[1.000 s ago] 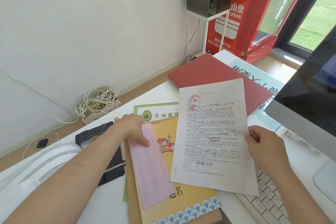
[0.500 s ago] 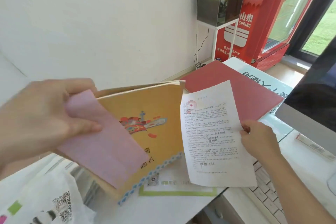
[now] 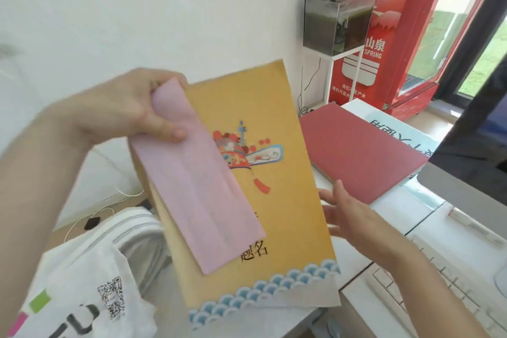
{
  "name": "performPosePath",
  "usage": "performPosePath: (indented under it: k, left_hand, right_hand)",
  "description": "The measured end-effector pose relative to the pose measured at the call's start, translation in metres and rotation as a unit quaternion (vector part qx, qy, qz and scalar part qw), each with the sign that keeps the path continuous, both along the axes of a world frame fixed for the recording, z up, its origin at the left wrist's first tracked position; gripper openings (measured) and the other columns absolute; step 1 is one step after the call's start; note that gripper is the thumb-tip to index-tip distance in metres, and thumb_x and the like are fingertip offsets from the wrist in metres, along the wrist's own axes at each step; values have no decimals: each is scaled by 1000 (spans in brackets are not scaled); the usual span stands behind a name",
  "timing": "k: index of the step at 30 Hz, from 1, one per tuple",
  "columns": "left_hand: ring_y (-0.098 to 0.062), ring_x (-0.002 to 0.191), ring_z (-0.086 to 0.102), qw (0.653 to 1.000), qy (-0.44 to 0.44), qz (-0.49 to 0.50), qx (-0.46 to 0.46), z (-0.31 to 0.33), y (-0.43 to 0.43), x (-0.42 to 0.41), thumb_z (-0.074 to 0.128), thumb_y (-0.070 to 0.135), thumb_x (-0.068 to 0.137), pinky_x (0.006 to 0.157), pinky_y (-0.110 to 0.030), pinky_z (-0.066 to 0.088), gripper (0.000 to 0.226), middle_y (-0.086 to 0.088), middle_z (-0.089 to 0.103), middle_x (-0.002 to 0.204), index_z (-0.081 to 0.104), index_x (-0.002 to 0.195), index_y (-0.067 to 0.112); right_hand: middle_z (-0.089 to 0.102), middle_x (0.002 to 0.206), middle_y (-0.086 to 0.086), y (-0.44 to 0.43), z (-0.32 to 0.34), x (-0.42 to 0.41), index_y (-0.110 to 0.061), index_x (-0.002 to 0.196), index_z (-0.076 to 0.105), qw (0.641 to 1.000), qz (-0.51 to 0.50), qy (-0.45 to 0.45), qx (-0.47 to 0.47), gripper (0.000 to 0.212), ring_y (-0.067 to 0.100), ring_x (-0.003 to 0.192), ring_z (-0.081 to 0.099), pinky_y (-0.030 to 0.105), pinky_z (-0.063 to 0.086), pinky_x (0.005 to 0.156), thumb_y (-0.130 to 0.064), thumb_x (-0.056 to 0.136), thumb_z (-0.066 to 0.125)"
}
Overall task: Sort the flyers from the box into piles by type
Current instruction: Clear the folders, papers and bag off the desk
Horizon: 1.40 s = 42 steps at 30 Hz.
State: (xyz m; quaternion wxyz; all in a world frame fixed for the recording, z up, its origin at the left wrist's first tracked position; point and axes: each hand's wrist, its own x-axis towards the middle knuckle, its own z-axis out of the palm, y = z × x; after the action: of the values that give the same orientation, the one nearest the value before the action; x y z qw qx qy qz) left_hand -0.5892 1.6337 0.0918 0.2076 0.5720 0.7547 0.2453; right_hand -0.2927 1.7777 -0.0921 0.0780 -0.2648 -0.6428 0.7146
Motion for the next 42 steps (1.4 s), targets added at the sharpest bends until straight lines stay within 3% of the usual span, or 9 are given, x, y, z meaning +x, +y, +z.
performPosePath:
  k: [2, 7, 14, 18, 21, 27, 29, 36, 42]
  left_hand:
    - [-9, 61, 59, 997, -66, -9, -39, -37, 26, 11, 83, 8, 55, 50, -19, 47, 34, 2, 64, 68, 58, 78, 8]
    - [-13, 85, 56, 990, 59, 13, -127, -151, 101, 10, 85, 30, 64, 65, -24, 42, 40, 11, 59, 87, 56, 89, 22]
    - [-23, 129, 31, 979, 139, 136, -59, -229, 94, 38, 75, 45, 72, 106, -33, 25, 73, -1, 42, 136, 41, 134, 27]
    - [-30, 123, 41, 960, 171, 162, -152, -264, 39, 62, 40, 77, 74, 99, -40, 29, 89, -6, 47, 127, 26, 141, 20]
    - [-33, 139, 21, 957, 85, 151, -234, -278, 23, 89, 50, 75, 73, 111, -41, 22, 98, -16, 25, 148, 10, 147, 26]
    - [-30, 145, -1, 961, 63, 153, -219, -265, 16, 98, 67, 58, 75, 115, -37, 12, 99, -16, -7, 157, 5, 149, 34]
    - [-29, 145, -3, 965, 88, 131, -208, -259, 4, 107, 68, 60, 72, 116, -37, 12, 104, -9, -15, 157, 4, 149, 32]
    - [-28, 144, -17, 956, 106, 100, -255, -266, -48, 155, 71, 60, 69, 114, -36, 20, 114, 3, -32, 152, -13, 145, 45]
    - [-15, 141, 13, 955, 140, 159, -209, -272, -56, 155, 61, 72, 68, 103, -27, 36, 102, 5, -19, 155, 1, 146, 42]
  right_hand:
    - [69, 116, 3, -2, -5, 7, -34, 130, 53, 997, 54, 20, -42, 71, 18, 110, 64, 38, 46, 98, -80, 76, 40]
    - [70, 89, 10, -13, -59, -2, -22, 104, 63, 987, -103, -114, 47, 20, 20, 81, 69, 44, 56, 82, -24, 85, 70]
    - [48, 114, -2, -20, -72, 2, -20, 121, 46, 856, -66, -370, 356, 40, 18, 105, 54, 29, 43, 75, -42, 89, 54]
    - [55, 113, 2, -11, -67, -4, -14, 121, 44, 894, -89, -327, 294, 34, 21, 106, 54, 33, 43, 81, -36, 94, 47]
    - [59, 87, 0, -7, -70, -19, -15, 111, 47, 906, -82, -295, 292, 25, 24, 88, 57, 36, 47, 76, -30, 92, 47]
    - [30, 146, -1, -3, -82, -34, -24, 129, 41, 782, 4, -365, 505, 41, 25, 137, 22, 41, 42, 95, -42, 92, 41]
    - [19, 152, -3, -5, -87, -38, -23, 132, 40, 793, 16, -345, 502, 47, 20, 141, 13, 42, 40, 97, -47, 90, 43]
    - [62, 119, 2, -37, -104, -31, -14, 99, 64, 773, 22, -301, 558, 42, 31, 106, 57, 42, 54, 65, -44, 71, 73]
    - [41, 141, 11, -41, -104, -17, -19, 136, 44, 809, -19, -307, 500, 60, 35, 131, 36, 42, 40, 102, -46, 85, 60]
